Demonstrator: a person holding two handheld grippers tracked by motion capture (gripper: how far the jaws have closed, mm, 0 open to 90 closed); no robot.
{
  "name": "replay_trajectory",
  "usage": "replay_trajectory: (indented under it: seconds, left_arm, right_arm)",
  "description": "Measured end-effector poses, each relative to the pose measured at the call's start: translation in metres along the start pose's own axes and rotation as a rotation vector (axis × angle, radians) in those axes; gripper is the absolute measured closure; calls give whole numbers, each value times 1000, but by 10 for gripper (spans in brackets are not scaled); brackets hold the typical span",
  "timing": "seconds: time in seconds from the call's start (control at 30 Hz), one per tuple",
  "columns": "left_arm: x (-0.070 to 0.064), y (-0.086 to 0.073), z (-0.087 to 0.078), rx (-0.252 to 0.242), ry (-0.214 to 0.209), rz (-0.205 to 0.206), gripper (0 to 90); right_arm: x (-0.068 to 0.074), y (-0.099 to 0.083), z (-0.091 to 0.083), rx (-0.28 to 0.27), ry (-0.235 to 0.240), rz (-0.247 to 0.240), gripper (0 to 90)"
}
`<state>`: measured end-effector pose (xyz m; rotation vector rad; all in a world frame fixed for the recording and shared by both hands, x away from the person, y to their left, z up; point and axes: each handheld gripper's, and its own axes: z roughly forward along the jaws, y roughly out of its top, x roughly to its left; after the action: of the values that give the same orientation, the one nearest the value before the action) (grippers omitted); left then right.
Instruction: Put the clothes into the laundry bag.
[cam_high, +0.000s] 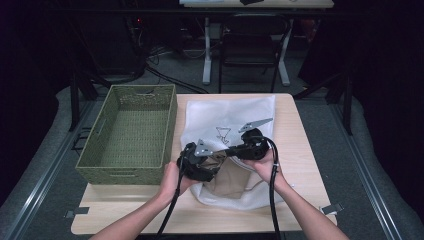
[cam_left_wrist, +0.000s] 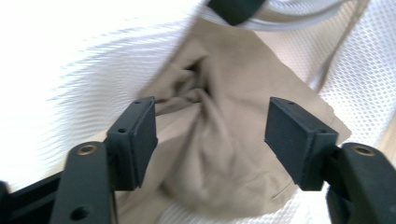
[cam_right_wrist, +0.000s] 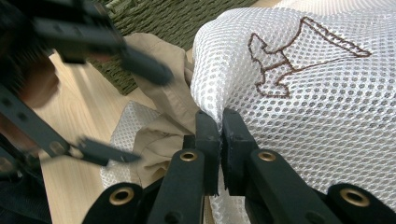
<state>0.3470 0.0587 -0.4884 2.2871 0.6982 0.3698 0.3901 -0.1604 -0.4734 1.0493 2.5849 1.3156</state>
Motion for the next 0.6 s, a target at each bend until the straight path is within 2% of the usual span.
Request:
replay_trajectory:
  seconds: [0.1, 0.13, 0.2, 0.33, 0.4, 0.43, 0.5, 0.57, 0.6]
  left_arm:
    - [7, -1, -11, -1, 46, -9, 283]
    - [13, -2, -15, 11, 64, -28, 240]
    - [15, -3, -16, 13, 71, -40, 219]
    - [20, -9, -11, 68, 92, -60, 175]
    - [22, -12, -5, 90, 85, -82, 170]
    - [23, -13, -1, 105, 89, -81, 170]
    - [26, -16, 10, 124, 50, -109, 191]
    - [27, -18, 20, 137, 29, -120, 212]
    - [27, -19, 24, 146, 11, -127, 270]
  right_arm:
    - [0, 0, 0, 0, -1, 0, 874]
    - [0, 0, 0, -1, -3, 0, 874]
    - [0, 0, -1, -2, -5, 2, 874]
    - [-1, 0, -1, 1, -5, 0, 874]
    - [0, 0, -1, 1, -6, 1, 874]
    - [0, 0, -1, 1, -6, 1, 874]
    - [-1, 0, 0, 2, -3, -1, 874]
    - [0, 0, 1, 5, 0, 2, 874]
    - [0, 0, 1, 5, -1, 0, 874]
